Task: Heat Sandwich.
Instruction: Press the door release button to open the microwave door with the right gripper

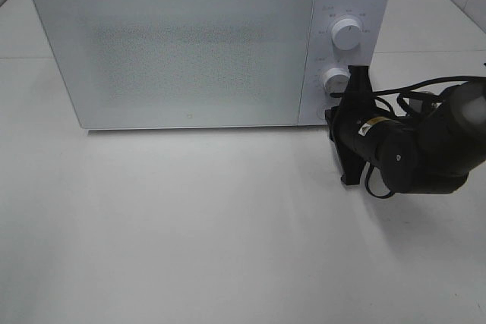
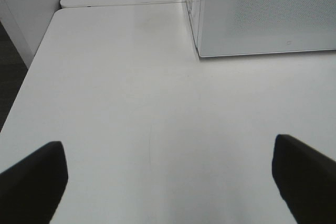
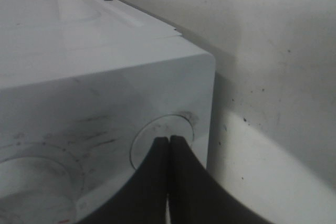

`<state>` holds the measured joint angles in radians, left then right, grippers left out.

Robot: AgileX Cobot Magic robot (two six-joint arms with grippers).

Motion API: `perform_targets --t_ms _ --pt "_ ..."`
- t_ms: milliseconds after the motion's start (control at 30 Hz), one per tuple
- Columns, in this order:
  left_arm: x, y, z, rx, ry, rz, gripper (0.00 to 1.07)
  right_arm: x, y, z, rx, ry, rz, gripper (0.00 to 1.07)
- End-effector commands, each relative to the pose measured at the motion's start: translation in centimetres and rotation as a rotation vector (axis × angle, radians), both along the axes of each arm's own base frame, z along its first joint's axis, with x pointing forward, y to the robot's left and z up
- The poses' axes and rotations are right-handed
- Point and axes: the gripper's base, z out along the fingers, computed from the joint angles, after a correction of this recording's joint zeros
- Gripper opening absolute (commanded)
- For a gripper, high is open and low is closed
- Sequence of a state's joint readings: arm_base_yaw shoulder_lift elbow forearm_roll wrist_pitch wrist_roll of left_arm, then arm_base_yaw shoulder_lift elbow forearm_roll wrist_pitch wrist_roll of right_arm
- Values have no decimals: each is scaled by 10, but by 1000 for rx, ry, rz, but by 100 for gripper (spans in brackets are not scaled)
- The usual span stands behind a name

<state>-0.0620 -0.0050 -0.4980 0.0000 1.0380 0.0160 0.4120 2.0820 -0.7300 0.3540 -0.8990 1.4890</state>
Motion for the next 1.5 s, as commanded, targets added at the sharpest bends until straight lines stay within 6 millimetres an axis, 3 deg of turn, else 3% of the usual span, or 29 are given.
perform_targets --t_ms 33,333,467,767,1000,1500 --pt "-4 -1 -1 -8 -25 -3 100 7 0 1 -7 -17 -2 1" --pt "-4 -1 -1 -8 -25 -3 100 21 1 3 -5 -109 -48 1" --pt "-4 -1 -1 -8 -25 -3 100 29 0 16 -9 -262 -78 1" --pt "-4 -1 -1 -8 -25 -3 100 48 6 34 17 -405 -100 0" --pt "-4 -1 -1 -8 -25 -3 100 60 11 34 24 -428 -104 0" --pt "-4 -1 -1 -8 -25 -3 100 60 14 25 17 -327 -76 0"
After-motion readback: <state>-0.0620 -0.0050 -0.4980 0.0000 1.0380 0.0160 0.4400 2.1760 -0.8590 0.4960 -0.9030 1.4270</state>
